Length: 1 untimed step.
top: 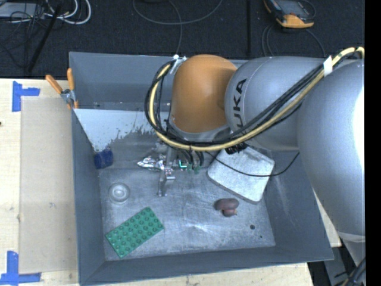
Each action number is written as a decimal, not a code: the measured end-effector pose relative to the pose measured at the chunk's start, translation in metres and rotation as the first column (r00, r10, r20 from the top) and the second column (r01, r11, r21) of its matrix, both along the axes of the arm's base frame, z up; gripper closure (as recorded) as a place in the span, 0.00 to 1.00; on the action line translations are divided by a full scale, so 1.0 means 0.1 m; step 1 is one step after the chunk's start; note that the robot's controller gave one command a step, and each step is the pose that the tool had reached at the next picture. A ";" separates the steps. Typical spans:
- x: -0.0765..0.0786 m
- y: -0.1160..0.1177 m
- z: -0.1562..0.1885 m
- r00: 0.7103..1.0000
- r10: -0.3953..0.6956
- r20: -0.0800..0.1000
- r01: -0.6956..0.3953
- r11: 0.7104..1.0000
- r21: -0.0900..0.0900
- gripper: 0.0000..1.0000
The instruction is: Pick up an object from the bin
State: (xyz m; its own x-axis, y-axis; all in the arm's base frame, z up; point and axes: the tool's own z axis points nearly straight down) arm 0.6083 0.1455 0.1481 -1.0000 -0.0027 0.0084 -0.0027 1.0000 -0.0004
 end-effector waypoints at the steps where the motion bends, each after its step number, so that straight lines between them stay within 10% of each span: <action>1: -0.80 0.17 -0.73 0.993 -0.116 0.013 0.116 0.993 0.003 0.00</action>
Offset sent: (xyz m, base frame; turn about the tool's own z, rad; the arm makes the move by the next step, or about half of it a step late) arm -0.0812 0.0154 -0.0739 0.1158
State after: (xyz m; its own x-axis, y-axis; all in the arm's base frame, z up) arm 0.5278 0.1621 0.0751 -0.9936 0.1132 -0.0044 0.1132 0.9936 0.0027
